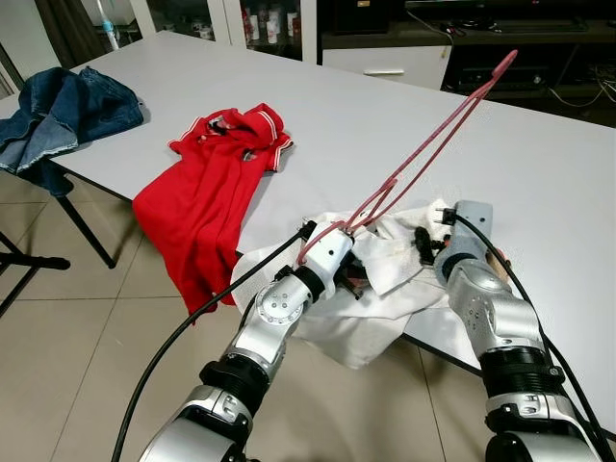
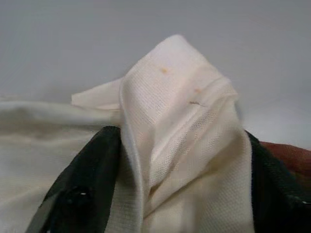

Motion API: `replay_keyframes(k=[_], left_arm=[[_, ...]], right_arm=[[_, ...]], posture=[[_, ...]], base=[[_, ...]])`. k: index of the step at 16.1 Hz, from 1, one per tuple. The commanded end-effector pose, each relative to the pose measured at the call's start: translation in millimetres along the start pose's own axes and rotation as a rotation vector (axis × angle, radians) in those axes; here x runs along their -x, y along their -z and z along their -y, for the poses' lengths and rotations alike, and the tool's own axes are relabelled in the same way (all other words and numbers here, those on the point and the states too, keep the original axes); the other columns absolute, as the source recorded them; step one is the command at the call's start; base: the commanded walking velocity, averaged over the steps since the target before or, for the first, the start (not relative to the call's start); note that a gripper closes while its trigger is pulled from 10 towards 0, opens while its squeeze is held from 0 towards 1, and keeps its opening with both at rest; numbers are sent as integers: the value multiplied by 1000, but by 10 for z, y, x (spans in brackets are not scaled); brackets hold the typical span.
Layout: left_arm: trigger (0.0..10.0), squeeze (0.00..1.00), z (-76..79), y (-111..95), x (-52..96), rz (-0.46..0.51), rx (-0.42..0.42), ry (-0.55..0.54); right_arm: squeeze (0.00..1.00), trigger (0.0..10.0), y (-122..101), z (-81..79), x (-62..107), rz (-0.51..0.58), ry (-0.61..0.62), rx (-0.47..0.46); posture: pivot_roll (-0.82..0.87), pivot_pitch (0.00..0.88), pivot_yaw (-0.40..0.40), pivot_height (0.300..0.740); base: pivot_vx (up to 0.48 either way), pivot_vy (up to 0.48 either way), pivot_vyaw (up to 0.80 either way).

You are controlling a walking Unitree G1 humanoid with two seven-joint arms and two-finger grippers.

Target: Hang hanger

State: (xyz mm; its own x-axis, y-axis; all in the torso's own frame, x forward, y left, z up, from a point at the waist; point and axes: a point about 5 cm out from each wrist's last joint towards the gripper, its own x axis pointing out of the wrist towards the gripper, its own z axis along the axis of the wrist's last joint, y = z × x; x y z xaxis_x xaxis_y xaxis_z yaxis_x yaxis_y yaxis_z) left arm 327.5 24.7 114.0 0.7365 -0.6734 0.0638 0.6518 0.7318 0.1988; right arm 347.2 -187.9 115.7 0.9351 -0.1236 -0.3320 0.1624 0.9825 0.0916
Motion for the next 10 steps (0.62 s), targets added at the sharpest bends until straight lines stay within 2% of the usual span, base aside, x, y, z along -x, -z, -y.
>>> replay_keyframes(k=[1,7,10], left_arm=[[10000,0,43,98,31,-54,13,15],[10000,0,53,84,15,-50,16,17],[10000,0,51,82,13,-49,16,16]], right_arm=[[0,0,32,99,6,-5,44,-13],[0,0,53,133,17,-26,65,-31],[0,0,-29,173,33,14,89,-95]], posture=[[-90,102,39,740],[-96,102,40,740],[-96,101,40,740]], base=[[0,0,0],[0,0,0],[0,0,0]])
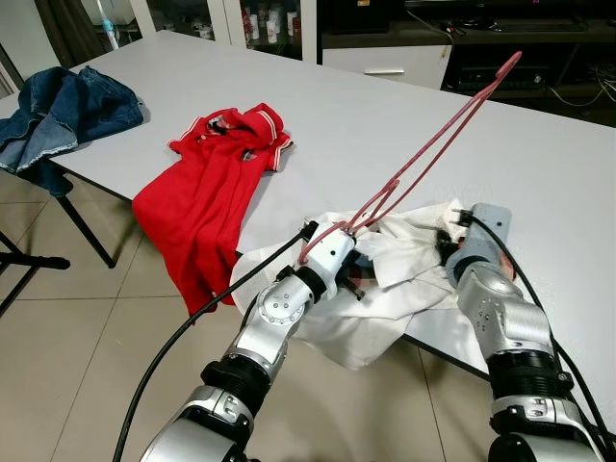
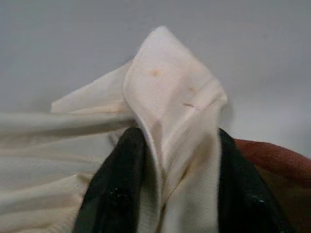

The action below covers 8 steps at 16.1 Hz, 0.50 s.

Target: Hang hanger

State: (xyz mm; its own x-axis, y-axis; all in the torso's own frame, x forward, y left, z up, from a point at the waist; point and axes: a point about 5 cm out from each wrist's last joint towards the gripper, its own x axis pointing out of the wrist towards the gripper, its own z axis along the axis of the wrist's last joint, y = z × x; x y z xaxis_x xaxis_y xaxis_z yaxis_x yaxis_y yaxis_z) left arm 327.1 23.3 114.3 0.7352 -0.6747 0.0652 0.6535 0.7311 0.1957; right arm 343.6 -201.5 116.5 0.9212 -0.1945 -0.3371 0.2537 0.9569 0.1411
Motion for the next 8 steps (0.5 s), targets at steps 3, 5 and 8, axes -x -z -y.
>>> replay_keyframes(k=[3,5,8], left_arm=[[10000,0,29,80,27,-46,10,11],[10000,0,20,74,29,-42,10,6],[10000,0,15,67,26,-38,10,2]], right_arm=[[0,0,-147,78,55,69,28,-142],[0,0,-219,88,91,114,-15,-260],[0,0,-204,33,146,105,-102,-430]], posture=[[-93,101,41,740],[-92,100,42,740],[-97,101,44,740]], base=[[0,0,0],[0,0,0],[0,0,0]])
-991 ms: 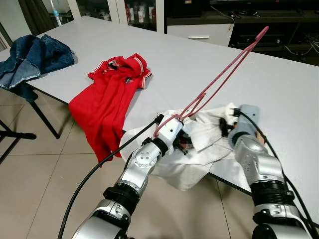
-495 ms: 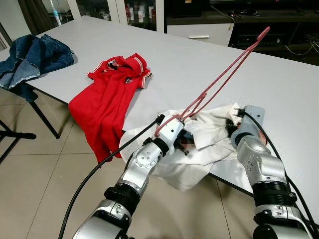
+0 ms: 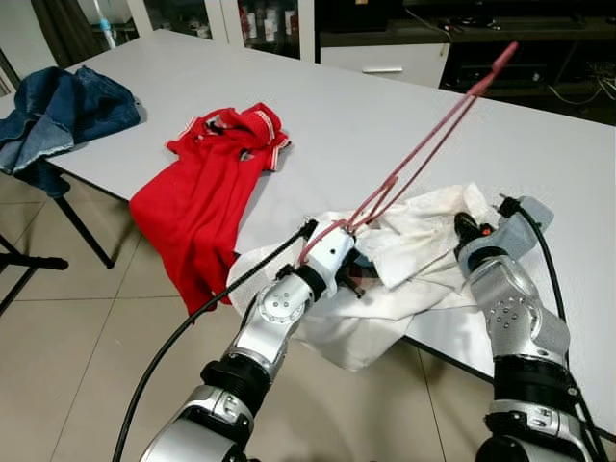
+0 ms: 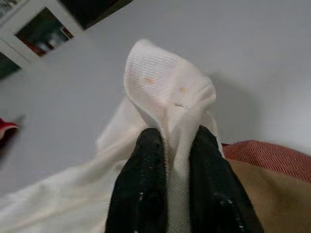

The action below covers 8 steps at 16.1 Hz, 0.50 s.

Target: Hang hanger

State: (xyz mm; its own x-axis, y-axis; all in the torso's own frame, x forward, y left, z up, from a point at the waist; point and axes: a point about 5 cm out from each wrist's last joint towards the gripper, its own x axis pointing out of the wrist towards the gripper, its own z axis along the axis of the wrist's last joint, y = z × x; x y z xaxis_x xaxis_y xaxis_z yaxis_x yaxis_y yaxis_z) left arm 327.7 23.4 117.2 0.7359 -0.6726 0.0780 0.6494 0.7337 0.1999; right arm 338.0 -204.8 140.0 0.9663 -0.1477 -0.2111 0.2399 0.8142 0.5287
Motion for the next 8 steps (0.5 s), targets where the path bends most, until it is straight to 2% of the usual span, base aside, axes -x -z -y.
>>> replay_keyframes(k=[1,4,8], left_arm=[[10000,0,23,89,30,-48,15,6],[10000,0,2,68,27,-38,14,-5],[10000,0,-80,88,58,-62,50,-44]], right_arm=[[0,0,-14,35,34,8,5,-56],[0,0,-129,82,61,84,21,-146],[0,0,-335,69,85,197,11,-181]], posture=[[-99,103,46,740],[-100,105,46,740],[-95,105,43,740]], base=[[0,0,0],[0,0,0],[0,0,0]])
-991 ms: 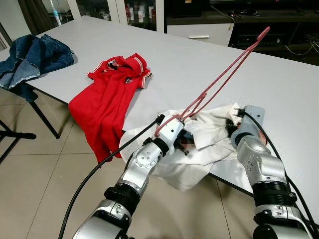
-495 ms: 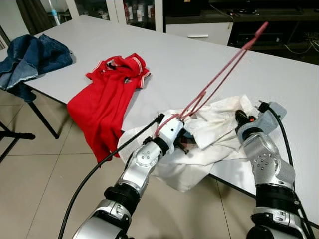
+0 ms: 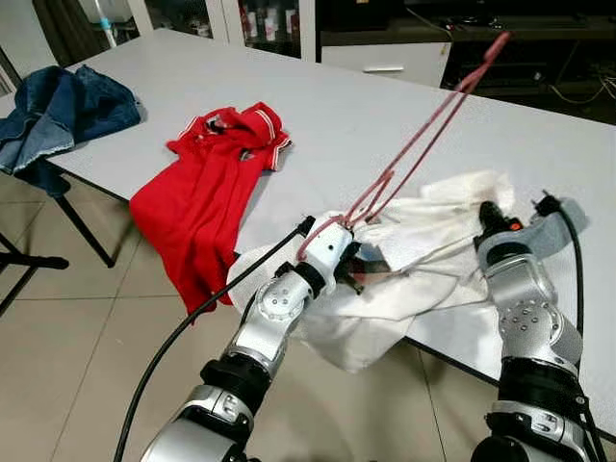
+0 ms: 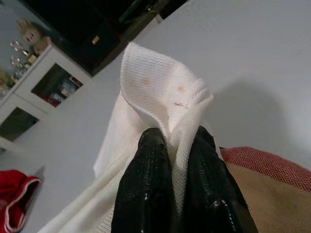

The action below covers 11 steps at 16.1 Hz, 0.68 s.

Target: Hang hanger

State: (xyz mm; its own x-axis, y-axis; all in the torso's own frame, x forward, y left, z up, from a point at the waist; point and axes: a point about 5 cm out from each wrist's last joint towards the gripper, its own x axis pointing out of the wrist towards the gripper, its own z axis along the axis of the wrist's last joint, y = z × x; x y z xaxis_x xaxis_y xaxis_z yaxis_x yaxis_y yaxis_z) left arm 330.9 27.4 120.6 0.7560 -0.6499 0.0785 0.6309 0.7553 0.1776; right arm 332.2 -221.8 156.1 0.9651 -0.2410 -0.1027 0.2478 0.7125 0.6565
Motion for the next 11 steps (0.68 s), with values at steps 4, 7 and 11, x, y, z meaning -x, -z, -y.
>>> replay_keyframes(k=[4,7,11], left_arm=[[10000,0,-62,219,97,-174,62,1],[10000,0,-118,351,143,-329,11,-3],[10000,0,-113,482,200,-467,79,26]], right_arm=[[0,0,-350,-214,7,183,-80,31],[0,0,-470,-289,22,260,-99,75],[0,0,-556,-363,47,339,-125,149]], posture=[[-93,104,39,740],[-92,103,37,740],[-92,102,36,740]], base=[[0,0,0],[0,0,0],[0,0,0]])
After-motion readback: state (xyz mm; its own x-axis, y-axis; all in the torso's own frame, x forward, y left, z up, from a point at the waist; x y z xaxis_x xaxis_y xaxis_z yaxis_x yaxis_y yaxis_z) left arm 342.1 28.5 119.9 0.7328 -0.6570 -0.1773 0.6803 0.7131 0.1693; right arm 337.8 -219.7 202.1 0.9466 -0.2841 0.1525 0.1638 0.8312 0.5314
